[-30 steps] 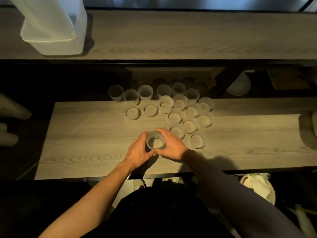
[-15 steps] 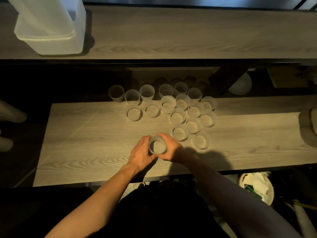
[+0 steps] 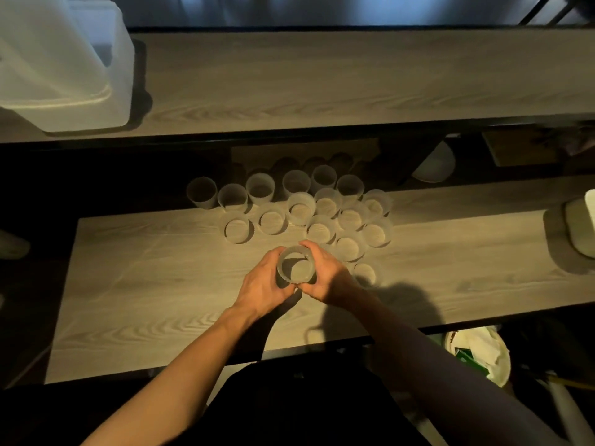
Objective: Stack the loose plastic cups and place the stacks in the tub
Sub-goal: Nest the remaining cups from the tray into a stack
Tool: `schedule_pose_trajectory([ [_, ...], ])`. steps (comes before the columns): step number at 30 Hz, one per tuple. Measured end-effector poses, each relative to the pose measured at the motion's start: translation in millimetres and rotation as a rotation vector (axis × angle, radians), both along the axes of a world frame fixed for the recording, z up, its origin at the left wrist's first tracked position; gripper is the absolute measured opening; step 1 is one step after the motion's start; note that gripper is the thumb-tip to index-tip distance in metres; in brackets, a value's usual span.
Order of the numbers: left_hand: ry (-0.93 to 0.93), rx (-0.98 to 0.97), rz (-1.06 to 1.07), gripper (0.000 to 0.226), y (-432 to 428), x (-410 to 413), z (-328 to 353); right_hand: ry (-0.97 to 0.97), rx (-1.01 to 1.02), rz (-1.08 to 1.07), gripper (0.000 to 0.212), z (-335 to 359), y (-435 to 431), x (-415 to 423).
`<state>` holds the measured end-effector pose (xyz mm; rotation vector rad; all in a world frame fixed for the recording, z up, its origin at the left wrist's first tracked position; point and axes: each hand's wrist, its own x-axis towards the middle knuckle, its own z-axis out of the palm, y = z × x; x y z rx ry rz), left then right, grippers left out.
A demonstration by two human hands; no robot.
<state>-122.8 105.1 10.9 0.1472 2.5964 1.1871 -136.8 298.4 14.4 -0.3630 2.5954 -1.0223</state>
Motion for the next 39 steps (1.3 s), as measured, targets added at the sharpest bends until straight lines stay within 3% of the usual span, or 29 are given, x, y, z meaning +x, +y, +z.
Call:
schedule_pose_trajectory([
  [10, 0.007, 0.025, -0.034, 0.070, 74.1, -23.3, 7.0, 0.007, 0.038, -0.062, 0.086, 7.5, 76.7, -20.3],
  [20, -0.047, -0.055, 0.041, 0.072, 86.7, -24.8, -12.6, -0.086, 0.052, 0.056, 0.084, -13.7, 86.7, -39.8],
  [28, -0.200, -0.088, 0.082, 0.070, 94.2, -11.9, -34.4, 0.122, 0.265, 0.183, 0.088, -29.6, 79.9, -32.2],
  [39, 0.032, -0.001, 0.103, 0.074, 105.7, -24.5, 11.9, 0.090, 0.037, 0.088, 0.091, 16.6, 107.8, -45.4],
])
